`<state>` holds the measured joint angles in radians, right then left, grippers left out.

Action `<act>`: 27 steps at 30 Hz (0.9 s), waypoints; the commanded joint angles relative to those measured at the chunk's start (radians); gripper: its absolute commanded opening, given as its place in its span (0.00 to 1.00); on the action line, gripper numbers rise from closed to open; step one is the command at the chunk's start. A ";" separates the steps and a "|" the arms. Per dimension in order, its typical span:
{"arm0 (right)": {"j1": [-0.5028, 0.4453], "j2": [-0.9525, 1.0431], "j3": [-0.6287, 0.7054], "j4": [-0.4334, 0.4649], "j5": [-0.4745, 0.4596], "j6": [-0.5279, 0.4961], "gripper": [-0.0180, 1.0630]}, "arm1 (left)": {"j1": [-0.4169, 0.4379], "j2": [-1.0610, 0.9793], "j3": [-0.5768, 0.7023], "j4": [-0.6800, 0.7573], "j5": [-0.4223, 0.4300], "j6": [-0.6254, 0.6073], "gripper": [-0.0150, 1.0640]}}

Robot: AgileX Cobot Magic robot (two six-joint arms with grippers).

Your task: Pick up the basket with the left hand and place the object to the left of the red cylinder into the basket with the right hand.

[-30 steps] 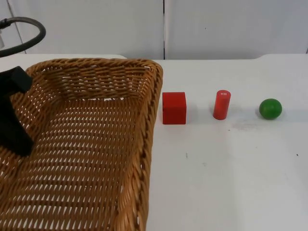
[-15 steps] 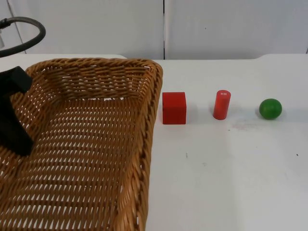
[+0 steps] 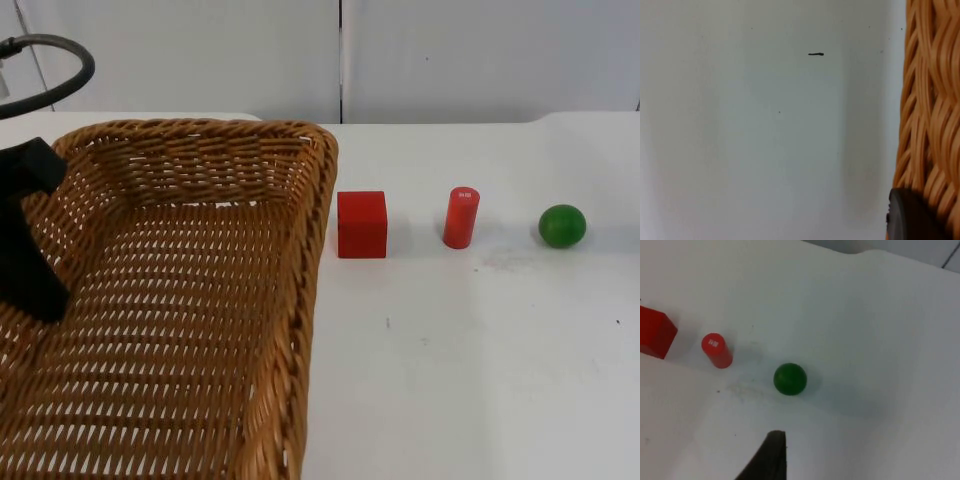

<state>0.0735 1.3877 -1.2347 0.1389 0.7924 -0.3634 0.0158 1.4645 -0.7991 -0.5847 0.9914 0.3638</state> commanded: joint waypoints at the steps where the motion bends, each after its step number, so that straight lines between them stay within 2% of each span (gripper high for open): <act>1: 0.003 0.048 -0.040 0.053 0.004 -0.078 0.99 | -0.005 -0.011 -0.003 -0.029 0.006 0.004 0.01; 7: 0.074 0.176 -0.149 0.081 0.008 -0.203 0.99 | -0.005 -0.011 -0.003 -0.029 0.006 0.004 0.01; 9: 0.129 0.244 -0.205 0.081 0.015 -0.286 0.99 | -0.005 -0.011 -0.003 -0.029 0.006 0.004 0.01; 14: 0.192 0.351 -0.289 0.081 0.055 -0.362 0.99 | -0.005 -0.011 -0.003 -0.029 0.006 0.004 0.01; 20: 0.241 0.494 -0.369 0.081 0.036 -0.458 0.99 | -0.005 -0.011 -0.003 -0.032 -0.001 0.004 0.01; 24: 0.253 0.562 -0.378 0.137 -0.007 -0.539 0.99 | -0.005 -0.011 -0.003 -0.032 -0.001 0.004 0.01; 25: 0.258 0.593 -0.378 0.185 -0.016 -0.598 0.99 | -0.005 -0.011 -0.003 -0.032 0.006 0.004 0.01; 27: 0.260 0.627 -0.378 0.223 -0.031 -0.660 0.99 | -0.005 -0.011 -0.003 -0.032 0.010 0.004 0.01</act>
<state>0.3240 1.9830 -1.6050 0.3102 0.7842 -0.9408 0.0158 1.4645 -0.7991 -0.5847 0.9812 0.3661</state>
